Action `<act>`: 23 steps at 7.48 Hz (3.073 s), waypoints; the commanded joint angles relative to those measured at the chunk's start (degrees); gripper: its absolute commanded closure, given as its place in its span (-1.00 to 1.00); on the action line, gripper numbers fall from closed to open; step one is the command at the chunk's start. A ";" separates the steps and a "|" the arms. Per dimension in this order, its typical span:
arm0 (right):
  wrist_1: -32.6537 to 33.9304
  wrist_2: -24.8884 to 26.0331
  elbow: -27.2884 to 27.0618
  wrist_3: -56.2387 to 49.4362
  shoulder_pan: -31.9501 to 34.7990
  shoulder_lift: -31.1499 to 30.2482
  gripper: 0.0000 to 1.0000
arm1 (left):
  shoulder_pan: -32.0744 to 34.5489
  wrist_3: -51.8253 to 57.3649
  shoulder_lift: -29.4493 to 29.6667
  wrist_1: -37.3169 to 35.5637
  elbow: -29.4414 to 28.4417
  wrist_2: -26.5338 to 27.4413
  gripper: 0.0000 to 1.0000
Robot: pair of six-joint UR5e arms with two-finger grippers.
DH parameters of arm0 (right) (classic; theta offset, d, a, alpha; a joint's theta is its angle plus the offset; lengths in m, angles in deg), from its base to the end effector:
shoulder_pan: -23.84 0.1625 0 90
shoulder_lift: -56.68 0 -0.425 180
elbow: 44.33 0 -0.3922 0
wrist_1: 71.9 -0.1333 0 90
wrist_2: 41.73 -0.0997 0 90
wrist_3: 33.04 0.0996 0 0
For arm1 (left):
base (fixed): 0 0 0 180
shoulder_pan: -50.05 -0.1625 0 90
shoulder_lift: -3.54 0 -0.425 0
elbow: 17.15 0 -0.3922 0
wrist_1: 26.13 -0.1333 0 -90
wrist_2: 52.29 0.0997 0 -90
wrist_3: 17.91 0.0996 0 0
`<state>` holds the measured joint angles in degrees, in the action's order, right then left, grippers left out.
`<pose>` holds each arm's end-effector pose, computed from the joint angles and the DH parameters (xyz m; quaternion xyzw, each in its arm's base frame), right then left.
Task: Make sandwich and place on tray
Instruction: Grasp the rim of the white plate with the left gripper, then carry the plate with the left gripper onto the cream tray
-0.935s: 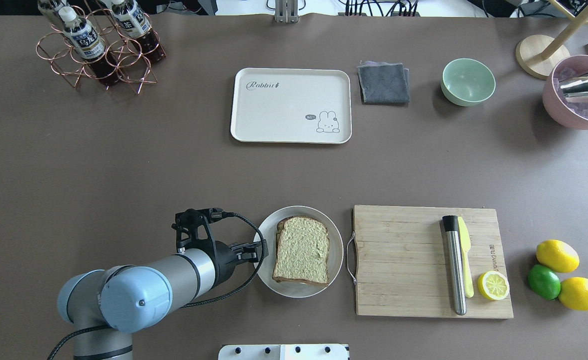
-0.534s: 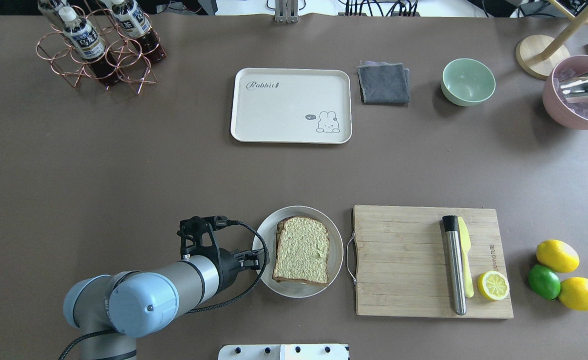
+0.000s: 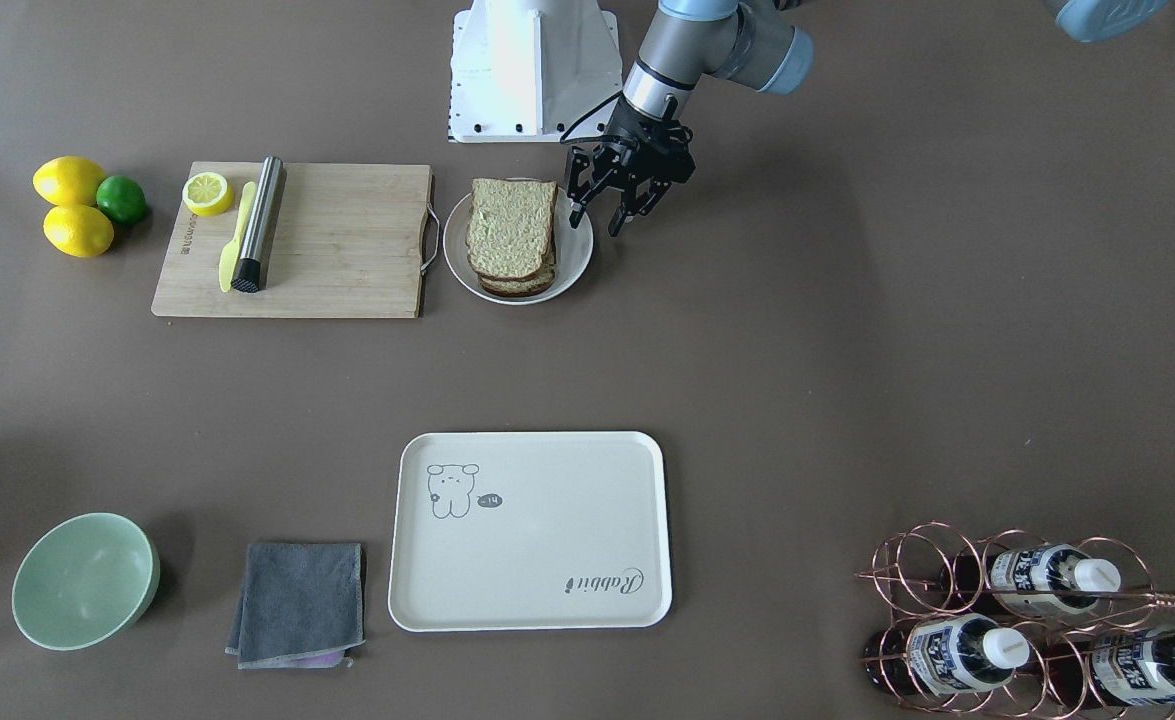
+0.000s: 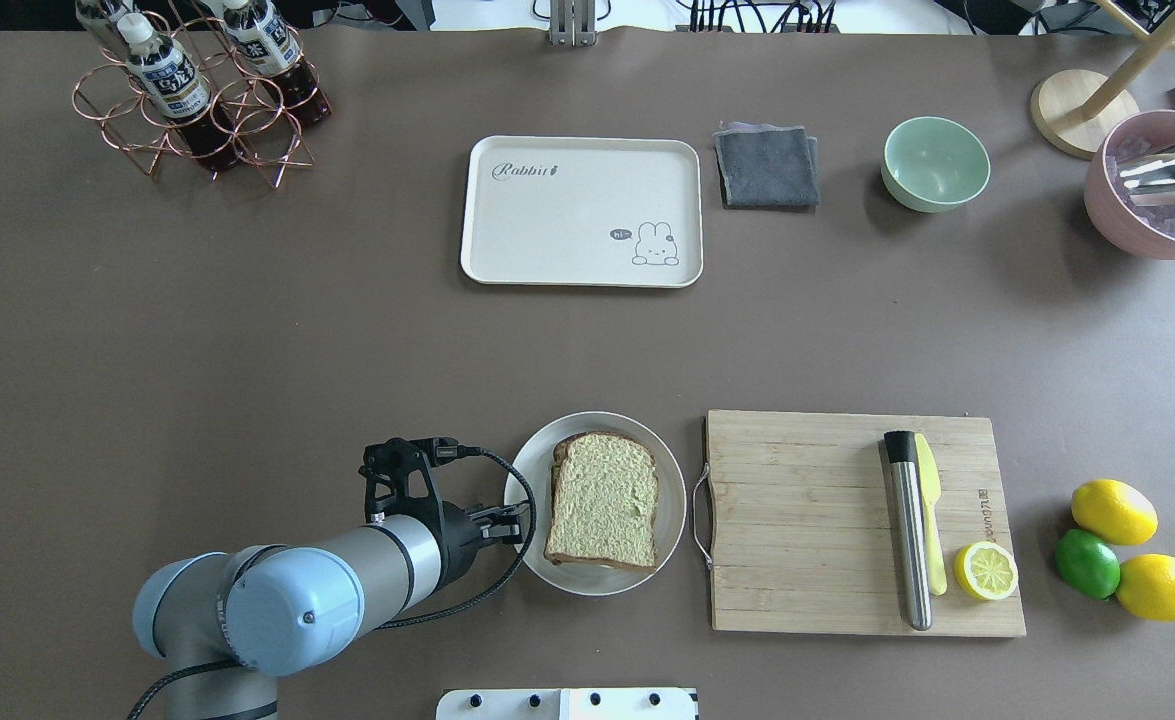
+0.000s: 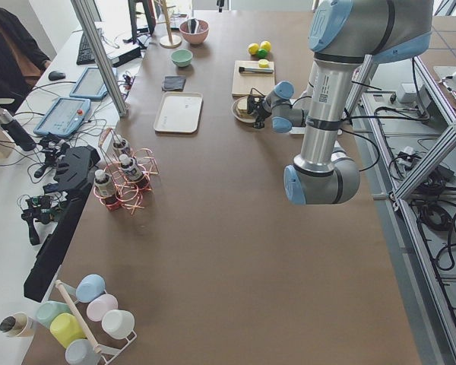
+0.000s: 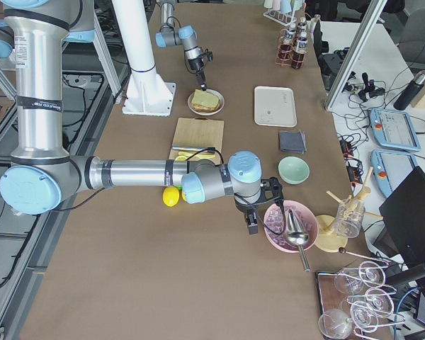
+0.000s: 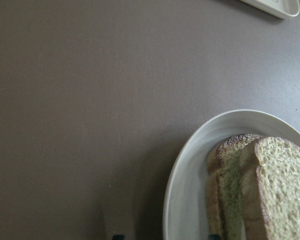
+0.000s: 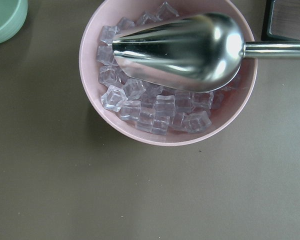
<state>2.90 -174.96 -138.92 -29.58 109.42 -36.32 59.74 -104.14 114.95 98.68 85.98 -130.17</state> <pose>0.0274 -0.4898 0.6167 0.1104 -0.3729 -0.0615 0.9192 0.5699 -0.2538 0.2768 0.1525 0.5517 -0.1022 0.8136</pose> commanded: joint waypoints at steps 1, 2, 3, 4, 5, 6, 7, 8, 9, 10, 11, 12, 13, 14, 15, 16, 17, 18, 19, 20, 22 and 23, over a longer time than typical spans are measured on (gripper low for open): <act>0.17 -0.10 0.28 -0.03 0.03 -0.08 -0.99 | -0.45 0.00 0.03 -0.09 -0.21 -0.08 -0.10; 1.74 -0.19 -0.15 -0.03 0.46 0.10 -0.99 | -0.45 0.00 0.55 0.00 -0.99 -0.16 -0.10; 2.45 -0.19 -0.33 -0.03 0.82 0.19 -0.99 | -0.45 0.09 1.43 0.00 -1.87 -0.16 -0.10; 2.46 -0.19 -0.16 -0.03 0.91 0.36 -0.99 | -0.54 0.09 1.52 0.00 -1.88 -0.16 -0.10; 2.46 -0.19 -0.07 -0.03 0.82 0.45 -0.99 | -0.46 0.09 1.53 0.00 -1.88 -0.16 0.07; 2.46 -0.19 -0.07 -0.03 0.91 0.37 -0.99 | -0.45 0.09 1.79 0.00 -1.88 -0.16 0.65; 2.46 -0.19 0.02 -0.03 0.91 0.36 -0.99 | -0.45 0.18 1.79 0.00 -1.88 -0.25 1.00; 2.54 -0.19 -0.07 -0.12 1.00 0.28 -0.99 | -0.11 0.09 1.88 0.00 -1.62 -0.25 1.00; 2.54 -0.19 0.02 -0.03 1.00 0.36 -0.99 | 0.24 -0.08 2.22 0.09 -1.44 -0.25 1.00; 2.54 -0.19 0.19 -0.03 1.00 0.36 -0.99 | 0.68 -0.17 2.23 0.18 -1.09 -0.34 1.00; 2.54 -0.10 0.28 -0.03 1.00 0.45 -0.99 | 1.82 -0.26 2.23 0.09 -0.91 -2.17 1.00; 2.54 -0.10 0.37 -0.03 0.91 0.54 -0.99 | 3.83 -0.35 2.23 0.00 -0.91 -5.93 1.00; 2.54 -0.10 0.37 -0.03 1.00 0.37 -0.99 | 5.16 -0.35 2.23 -0.09 -0.83 -7.79 1.00; 2.54 -0.10 0.28 -0.03 1.00 0.10 -0.99 | 6.39 -0.52 2.23 -0.09 -0.83 -9.29 1.00; 2.54 -0.10 0.37 -0.03 1.08 0.10 -0.99 | 7.53 -4.44 2.66 -0.26 -0.74 -9.57 1.00; 2.54 -0.10 0.37 -0.03 1.08 0.10 -0.99 | 9.28 -6.48 3.10 -0.18 -0.56 -12.44 1.00; 2.54 -0.10 0.37 -0.03 1.17 0.19 -0.99 | 10.26 -10.24 3.72 -0.09 -0.47 -13.86 1.00; 2.54 -0.10 0.46 -0.03 1.17 0.28 -0.99 | 10.79 -15.76 4.33 -0.17 -0.47 -13.79 1.00; 2.63 -0.10 0.55 -0.03 1.17 0.28 -0.99 | 11.84 -19.73 5.12 -0.17 -0.56 -13.70 1.00; 2.63 -0.10 0.81 -0.03 1.17 0.36 -0.99 | 12.98 -24.30 6.26 -0.26 -1.00 -13.61 1.00; 2.63 -0.10 1.07 -0.03 1.17 0.54 -0.99 | 15.79 -26.80 11.33 -7.33 -1.26 -13.52 1.00; 2.98 -0.10 0.99 -0.03 1.17 0.54 -0.99 | 17.46 -27.50 12.93 -9.99 -1.87 -13.44 1.00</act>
<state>5.55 -175.06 -137.96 -29.61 110.59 -35.84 74.41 -129.87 124.10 94.35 84.78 -143.74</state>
